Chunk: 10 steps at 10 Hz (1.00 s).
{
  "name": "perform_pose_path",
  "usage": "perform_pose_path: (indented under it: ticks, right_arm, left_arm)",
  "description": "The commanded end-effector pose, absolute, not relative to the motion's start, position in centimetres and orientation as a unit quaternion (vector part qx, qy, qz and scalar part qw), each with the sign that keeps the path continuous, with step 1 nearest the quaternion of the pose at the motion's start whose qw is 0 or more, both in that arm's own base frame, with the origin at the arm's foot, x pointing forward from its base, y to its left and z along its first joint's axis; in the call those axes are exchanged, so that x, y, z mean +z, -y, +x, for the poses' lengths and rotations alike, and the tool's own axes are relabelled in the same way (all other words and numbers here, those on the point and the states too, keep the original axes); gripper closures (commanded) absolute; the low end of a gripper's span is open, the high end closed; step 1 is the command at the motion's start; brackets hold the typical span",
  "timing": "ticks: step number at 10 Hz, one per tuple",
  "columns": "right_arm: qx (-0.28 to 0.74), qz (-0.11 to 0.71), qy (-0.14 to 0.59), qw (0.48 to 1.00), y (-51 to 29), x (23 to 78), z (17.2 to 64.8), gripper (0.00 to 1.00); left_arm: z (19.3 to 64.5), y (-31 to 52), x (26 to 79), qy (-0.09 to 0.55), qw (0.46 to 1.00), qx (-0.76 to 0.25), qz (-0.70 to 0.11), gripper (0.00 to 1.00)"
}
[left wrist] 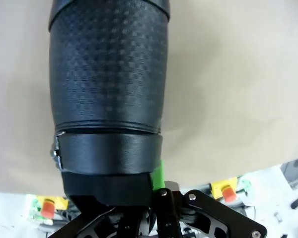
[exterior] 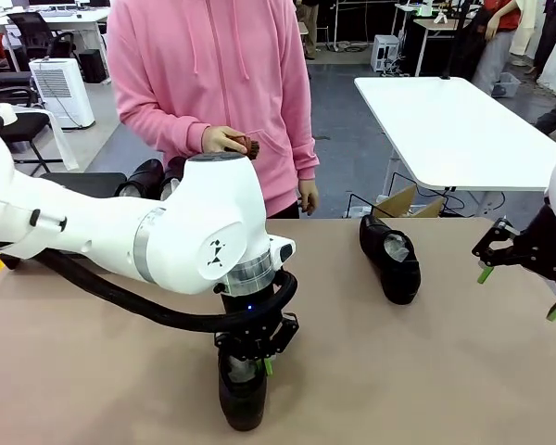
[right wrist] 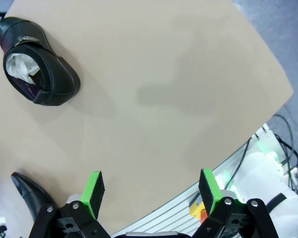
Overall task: Organize the shoes by placing them on the stand.
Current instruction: Place the Shoe from the middle of the table onto the Shoes Stand.
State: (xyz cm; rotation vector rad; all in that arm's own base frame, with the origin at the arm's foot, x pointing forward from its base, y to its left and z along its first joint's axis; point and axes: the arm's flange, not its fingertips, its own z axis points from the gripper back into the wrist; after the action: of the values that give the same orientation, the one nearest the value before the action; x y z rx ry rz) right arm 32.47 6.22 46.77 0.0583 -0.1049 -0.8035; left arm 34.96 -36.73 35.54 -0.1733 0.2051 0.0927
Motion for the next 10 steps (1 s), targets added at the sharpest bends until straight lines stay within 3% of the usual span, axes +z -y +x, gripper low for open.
perform_pose_path:
  ticks: [1,4,7,10]
  right_arm:
    - [-0.390,0.037,0.055,0.918,-6.2,46.7,32.6,0.00]
    - [-0.390,0.037,0.055,0.918,-6.2,46.7,32.6,0.00]
    - [-0.390,0.037,0.055,0.918,-6.2,46.7,32.6,0.00]
    - [-0.390,0.037,0.055,0.918,-6.2,46.7,32.6,0.00]
  left_arm:
    - [33.7,35.0,42.2,-0.121,0.983,0.042,-0.135,1.00]
    - [35.0,29.1,51.5,-0.069,0.983,-0.012,-0.167,1.00]
    - [41.7,20.5,57.7,0.013,0.977,0.015,-0.214,1.00]
    - [47.8,12.2,60.3,0.083,0.982,0.050,-0.161,1.00]
